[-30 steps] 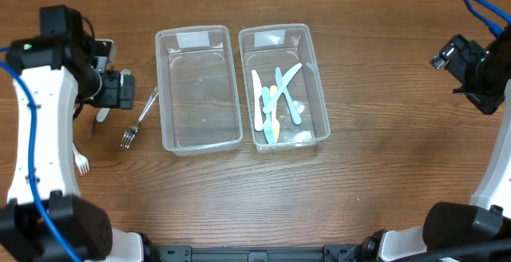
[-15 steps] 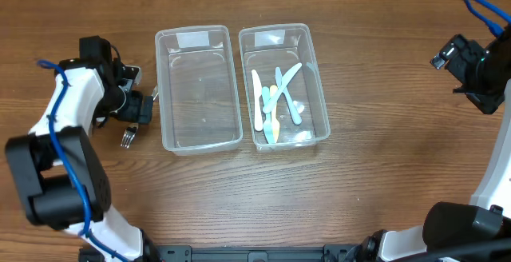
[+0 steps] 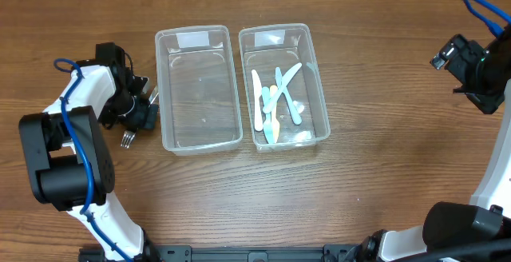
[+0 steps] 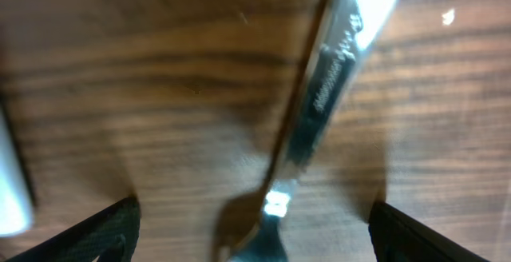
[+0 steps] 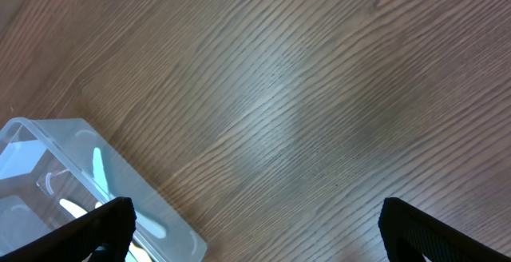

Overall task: Pack container
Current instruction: 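Lower the left gripper onto a metal fork and grasp it, then lift the metal fork and drop it into the left container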

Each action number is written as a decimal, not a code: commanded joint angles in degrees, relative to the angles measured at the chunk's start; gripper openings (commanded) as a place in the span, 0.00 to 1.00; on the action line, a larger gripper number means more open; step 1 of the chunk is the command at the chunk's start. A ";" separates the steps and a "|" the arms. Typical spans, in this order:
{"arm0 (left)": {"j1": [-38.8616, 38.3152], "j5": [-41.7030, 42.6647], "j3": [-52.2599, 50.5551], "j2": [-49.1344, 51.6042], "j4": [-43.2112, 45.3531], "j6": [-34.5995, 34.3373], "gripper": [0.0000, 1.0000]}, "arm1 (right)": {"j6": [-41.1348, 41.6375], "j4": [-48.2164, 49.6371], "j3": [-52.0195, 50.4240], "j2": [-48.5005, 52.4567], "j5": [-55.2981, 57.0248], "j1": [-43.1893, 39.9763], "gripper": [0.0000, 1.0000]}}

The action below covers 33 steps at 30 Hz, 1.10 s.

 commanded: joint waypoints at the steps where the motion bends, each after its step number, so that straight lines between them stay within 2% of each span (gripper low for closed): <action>1: -0.90 -0.92 -0.61 2.34 -2.80 -2.01 0.92 | -0.15 0.79 -0.09 -0.39 -0.31 0.20 1.00; 13: -0.90 -0.83 -0.61 2.34 -4.63 -3.26 0.90 | -0.15 0.70 -0.09 -0.39 -0.33 0.20 1.00; 20: -0.90 -1.14 -0.61 2.34 -5.40 -4.55 0.85 | -0.15 0.72 -0.09 -0.39 -0.33 0.20 1.00; 26: -0.90 -1.07 -0.61 2.34 -5.66 -4.96 0.68 | -0.15 0.52 -0.09 -0.39 -0.33 0.20 1.00; 33: -0.90 -1.09 -0.61 2.34 -5.75 -4.96 0.53 | -0.15 0.52 -0.09 -0.39 -0.33 0.20 1.00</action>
